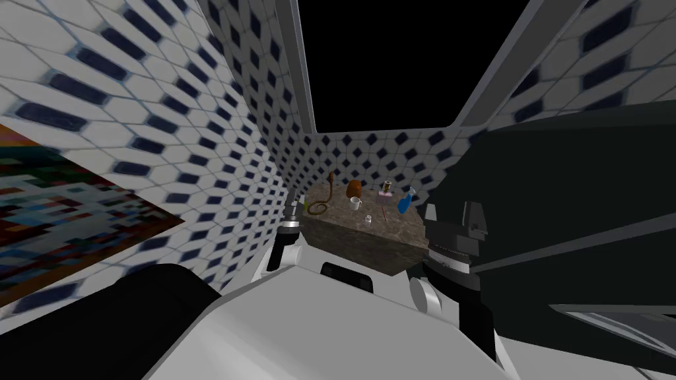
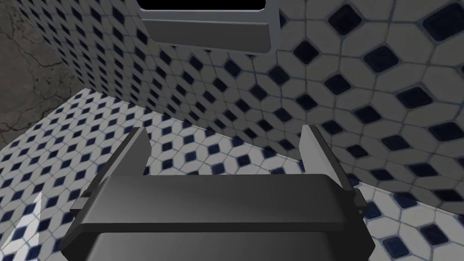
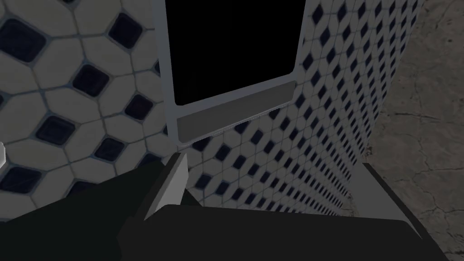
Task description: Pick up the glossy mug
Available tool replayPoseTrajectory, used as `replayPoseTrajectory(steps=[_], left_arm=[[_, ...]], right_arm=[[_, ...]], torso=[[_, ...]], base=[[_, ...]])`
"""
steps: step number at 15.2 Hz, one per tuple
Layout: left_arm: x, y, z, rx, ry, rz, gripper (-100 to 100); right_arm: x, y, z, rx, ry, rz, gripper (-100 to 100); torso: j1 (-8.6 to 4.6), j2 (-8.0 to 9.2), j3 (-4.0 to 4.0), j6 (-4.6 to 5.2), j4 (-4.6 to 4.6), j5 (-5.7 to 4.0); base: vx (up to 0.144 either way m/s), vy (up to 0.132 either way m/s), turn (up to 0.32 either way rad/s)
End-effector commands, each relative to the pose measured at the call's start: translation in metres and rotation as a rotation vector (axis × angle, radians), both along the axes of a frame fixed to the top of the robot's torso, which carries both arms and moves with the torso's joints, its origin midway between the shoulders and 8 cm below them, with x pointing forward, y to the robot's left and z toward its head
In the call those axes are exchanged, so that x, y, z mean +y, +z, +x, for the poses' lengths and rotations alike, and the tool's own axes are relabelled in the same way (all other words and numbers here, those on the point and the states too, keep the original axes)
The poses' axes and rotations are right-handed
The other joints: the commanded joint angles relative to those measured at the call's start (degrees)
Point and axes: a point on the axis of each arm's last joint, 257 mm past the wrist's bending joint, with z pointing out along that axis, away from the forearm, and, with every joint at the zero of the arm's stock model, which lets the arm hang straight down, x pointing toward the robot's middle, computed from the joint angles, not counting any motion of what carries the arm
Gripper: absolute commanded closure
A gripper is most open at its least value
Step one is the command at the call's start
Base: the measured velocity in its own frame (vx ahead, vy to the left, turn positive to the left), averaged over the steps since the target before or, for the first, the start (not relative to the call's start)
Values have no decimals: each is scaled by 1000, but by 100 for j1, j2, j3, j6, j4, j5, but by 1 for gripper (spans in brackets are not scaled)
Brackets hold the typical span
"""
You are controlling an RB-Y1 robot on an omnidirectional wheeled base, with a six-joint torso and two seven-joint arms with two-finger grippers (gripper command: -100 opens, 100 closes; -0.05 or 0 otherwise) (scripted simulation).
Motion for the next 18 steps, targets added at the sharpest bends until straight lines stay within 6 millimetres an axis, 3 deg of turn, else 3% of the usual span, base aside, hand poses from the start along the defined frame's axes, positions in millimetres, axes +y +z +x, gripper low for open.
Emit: replayPoseTrajectory(steps=[1, 9, 18], left_arm=[[0, -4, 3, 23, -16, 27, -100], [14, -26, 20, 141, -44, 82, -100], [49, -62, 41, 317, -33, 96, -100]], right_arm=[[0, 0, 0, 0, 0, 0, 0], [0, 0, 0, 0, 0, 0, 0], [0, 0, 0, 0, 0, 0, 0]], torso=[[0, 0, 0, 0, 0, 0], [-7, 3, 2, 2, 1, -2], [-10, 3, 1, 4, 0, -2]], base=[[-3, -7, -54], [-8, -20, -109], [-8, -27, -164]])
